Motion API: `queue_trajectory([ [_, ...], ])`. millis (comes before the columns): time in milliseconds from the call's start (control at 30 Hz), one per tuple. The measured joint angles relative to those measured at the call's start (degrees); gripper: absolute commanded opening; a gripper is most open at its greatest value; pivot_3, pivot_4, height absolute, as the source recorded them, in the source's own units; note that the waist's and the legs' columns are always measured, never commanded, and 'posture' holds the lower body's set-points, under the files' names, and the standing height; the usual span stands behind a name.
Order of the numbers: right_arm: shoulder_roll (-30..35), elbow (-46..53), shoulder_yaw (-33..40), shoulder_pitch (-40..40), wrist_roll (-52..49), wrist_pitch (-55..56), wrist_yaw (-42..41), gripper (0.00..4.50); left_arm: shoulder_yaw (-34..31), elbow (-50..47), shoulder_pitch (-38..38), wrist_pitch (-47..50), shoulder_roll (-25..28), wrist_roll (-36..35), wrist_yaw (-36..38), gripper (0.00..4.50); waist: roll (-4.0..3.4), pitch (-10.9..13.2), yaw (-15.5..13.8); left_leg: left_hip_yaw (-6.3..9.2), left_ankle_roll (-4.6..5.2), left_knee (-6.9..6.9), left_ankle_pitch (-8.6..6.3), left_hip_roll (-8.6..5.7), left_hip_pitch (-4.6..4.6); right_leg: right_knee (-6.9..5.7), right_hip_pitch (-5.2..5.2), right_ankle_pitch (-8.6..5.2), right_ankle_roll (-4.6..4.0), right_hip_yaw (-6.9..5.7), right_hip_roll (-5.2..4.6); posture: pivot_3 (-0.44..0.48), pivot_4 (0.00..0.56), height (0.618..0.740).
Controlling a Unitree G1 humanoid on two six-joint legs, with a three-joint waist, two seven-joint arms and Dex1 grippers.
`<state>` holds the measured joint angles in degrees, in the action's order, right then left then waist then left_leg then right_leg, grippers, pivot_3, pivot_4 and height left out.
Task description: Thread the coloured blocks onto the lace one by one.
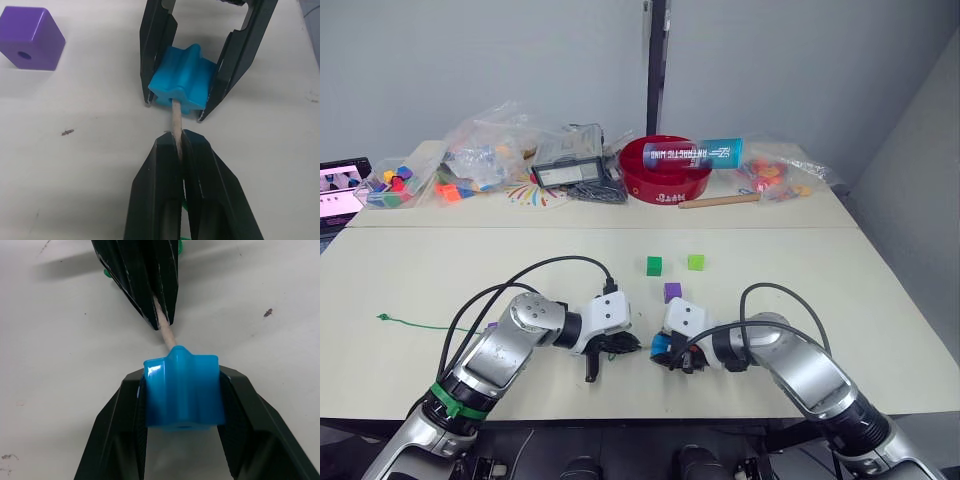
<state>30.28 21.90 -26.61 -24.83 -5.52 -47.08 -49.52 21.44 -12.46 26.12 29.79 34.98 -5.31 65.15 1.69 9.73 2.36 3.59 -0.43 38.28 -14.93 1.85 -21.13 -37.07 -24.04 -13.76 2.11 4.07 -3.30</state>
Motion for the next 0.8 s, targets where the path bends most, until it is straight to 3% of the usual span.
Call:
queue_trajectory([
  [533, -2.56, -6.74, 3.96, 6.09, 0.16, 16.99, -3.09, 1.36, -5.04, 2.11, -5.36, -3.48, -1.89, -3.40, 0.99, 0.00, -0.03, -0.27, 0.45, 0.00, 0.02, -0.04, -0.01, 0.08, 0.04, -0.02, -0.03, 0.00, -0.01, 0.01, 0.07, 0.000, 0.150, 0.731],
  [800, -2.59, -10.28, 4.23, 6.01, -0.32, 22.91, -8.33, 1.36, -5.37, -3.09, -7.90, 0.54, -0.92, -3.89, 0.08, 0.00, -0.03, -0.27, 0.38, -0.01, 0.05, -0.08, -0.03, 0.07, 0.03, 0.02, -0.04, -0.01, 0.00, 0.01, 0.07, 0.000, 0.150, 0.731],
])
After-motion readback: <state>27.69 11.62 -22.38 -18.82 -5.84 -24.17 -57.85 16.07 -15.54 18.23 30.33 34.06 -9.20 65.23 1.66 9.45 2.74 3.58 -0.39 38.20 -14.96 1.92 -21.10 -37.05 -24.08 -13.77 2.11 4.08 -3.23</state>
